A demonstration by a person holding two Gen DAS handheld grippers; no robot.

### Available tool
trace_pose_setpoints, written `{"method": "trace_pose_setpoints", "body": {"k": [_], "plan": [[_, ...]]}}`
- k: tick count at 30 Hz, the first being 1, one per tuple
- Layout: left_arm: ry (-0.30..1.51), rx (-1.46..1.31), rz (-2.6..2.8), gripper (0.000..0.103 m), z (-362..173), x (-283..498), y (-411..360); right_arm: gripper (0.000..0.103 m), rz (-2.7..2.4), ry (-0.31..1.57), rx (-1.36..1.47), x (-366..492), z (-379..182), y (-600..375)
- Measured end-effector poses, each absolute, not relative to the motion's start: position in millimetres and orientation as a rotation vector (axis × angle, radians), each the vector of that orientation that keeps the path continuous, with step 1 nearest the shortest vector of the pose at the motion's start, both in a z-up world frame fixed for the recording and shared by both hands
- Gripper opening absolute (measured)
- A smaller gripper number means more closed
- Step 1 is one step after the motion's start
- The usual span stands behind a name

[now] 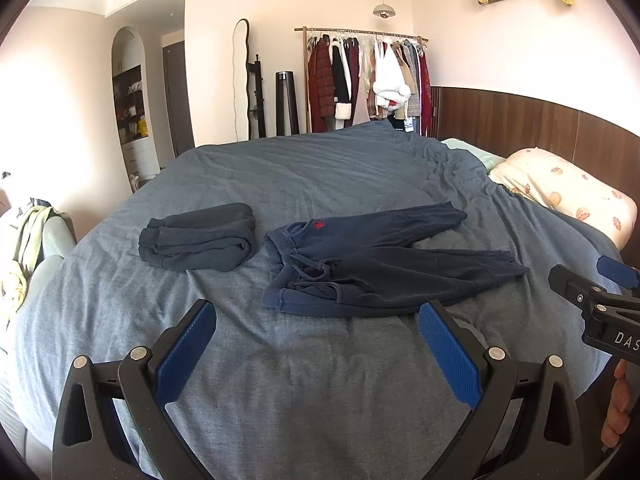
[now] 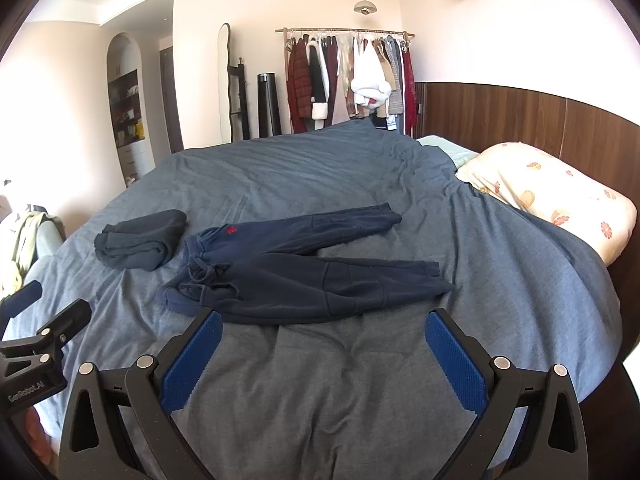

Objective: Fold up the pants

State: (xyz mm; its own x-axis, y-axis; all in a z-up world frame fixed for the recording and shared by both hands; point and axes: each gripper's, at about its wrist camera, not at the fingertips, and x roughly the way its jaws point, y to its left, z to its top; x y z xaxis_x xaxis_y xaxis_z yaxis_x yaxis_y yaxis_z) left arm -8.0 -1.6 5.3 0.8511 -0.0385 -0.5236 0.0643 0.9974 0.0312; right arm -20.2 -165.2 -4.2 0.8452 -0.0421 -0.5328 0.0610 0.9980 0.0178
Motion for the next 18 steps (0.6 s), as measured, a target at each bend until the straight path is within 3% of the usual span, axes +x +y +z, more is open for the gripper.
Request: {"method": "trace_pose_setpoints", "body": {"k": [18], "plan": [[0.524,0.051,-0.052,0.103,11.6,-10.6,-2.2,0.103,-0.049,0.547,0.027,-23.2,1.5,-165.2]]}}
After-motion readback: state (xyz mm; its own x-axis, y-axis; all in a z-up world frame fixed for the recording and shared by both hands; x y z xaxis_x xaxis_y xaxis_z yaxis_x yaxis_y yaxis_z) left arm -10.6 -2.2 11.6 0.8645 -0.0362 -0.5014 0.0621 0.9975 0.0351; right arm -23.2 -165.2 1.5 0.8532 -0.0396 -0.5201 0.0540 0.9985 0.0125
